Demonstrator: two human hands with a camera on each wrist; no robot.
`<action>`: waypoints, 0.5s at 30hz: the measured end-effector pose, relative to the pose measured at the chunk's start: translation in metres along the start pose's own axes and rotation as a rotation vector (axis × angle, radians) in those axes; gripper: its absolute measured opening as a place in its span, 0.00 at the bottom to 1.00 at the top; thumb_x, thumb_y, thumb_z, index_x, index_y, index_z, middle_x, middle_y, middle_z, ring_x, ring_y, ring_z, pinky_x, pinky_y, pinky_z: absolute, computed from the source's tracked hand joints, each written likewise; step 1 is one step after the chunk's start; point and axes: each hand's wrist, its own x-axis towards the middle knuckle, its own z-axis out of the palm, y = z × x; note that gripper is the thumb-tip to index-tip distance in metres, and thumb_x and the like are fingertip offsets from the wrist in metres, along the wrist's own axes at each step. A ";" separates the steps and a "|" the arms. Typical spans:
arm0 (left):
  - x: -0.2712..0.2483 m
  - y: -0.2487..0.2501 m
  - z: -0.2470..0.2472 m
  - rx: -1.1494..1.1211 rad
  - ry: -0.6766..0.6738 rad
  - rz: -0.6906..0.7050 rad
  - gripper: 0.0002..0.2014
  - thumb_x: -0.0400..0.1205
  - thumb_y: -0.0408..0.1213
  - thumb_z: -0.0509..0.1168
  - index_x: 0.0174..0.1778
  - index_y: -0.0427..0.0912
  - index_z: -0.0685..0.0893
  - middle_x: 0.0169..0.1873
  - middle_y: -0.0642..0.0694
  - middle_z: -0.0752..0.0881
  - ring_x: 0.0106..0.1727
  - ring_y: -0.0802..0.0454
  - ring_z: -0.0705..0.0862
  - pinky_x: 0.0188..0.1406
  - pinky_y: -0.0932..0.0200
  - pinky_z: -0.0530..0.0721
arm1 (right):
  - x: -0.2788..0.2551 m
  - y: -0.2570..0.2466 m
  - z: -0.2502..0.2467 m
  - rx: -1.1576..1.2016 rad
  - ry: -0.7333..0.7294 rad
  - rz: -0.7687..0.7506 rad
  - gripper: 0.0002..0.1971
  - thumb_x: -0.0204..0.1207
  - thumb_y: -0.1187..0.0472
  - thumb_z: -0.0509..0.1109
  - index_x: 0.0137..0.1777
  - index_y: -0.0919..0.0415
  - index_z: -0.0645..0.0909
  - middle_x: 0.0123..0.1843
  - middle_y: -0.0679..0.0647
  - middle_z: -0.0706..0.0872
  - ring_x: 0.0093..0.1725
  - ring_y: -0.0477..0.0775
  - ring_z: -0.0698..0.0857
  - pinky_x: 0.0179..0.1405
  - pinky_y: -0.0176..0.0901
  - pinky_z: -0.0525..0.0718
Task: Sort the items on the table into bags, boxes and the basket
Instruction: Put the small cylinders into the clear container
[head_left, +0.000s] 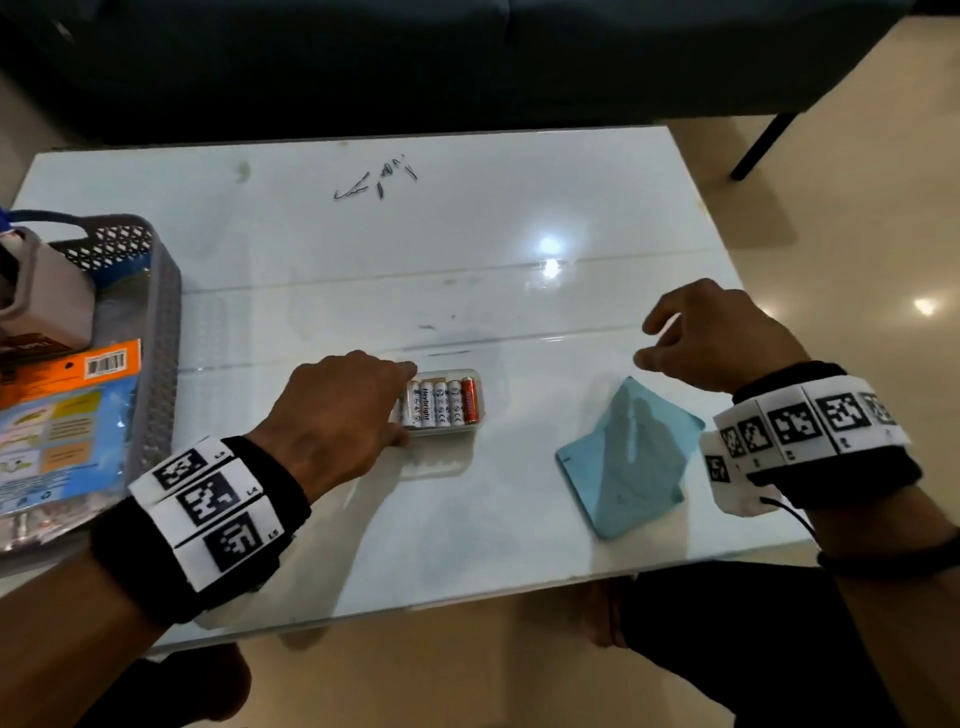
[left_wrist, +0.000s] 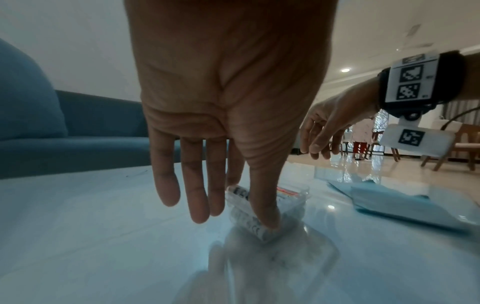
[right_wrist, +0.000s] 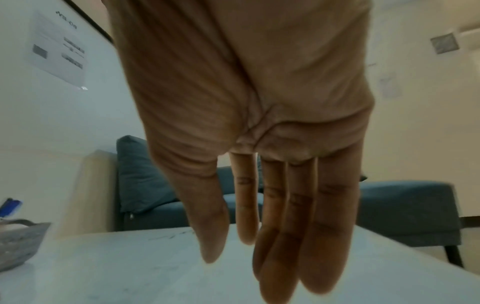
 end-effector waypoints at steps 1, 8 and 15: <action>-0.001 0.001 0.001 0.004 -0.003 0.003 0.30 0.82 0.58 0.70 0.79 0.55 0.71 0.71 0.50 0.83 0.71 0.43 0.80 0.63 0.49 0.82 | -0.001 0.007 -0.002 -0.016 -0.023 0.019 0.16 0.68 0.52 0.84 0.54 0.52 0.85 0.50 0.54 0.91 0.50 0.58 0.90 0.58 0.55 0.88; 0.006 0.002 0.009 -0.140 -0.019 -0.011 0.39 0.76 0.59 0.75 0.82 0.58 0.68 0.73 0.51 0.80 0.74 0.46 0.77 0.66 0.50 0.78 | -0.013 -0.024 0.014 0.079 -0.149 -0.238 0.24 0.66 0.49 0.87 0.61 0.50 0.85 0.50 0.45 0.89 0.45 0.42 0.88 0.47 0.42 0.85; 0.010 -0.005 0.014 -0.241 0.091 0.011 0.36 0.71 0.53 0.80 0.75 0.58 0.78 0.64 0.52 0.87 0.61 0.47 0.86 0.54 0.53 0.82 | -0.029 -0.103 0.076 -0.033 -0.210 -0.660 0.48 0.62 0.41 0.86 0.82 0.47 0.70 0.74 0.47 0.78 0.72 0.51 0.77 0.70 0.54 0.80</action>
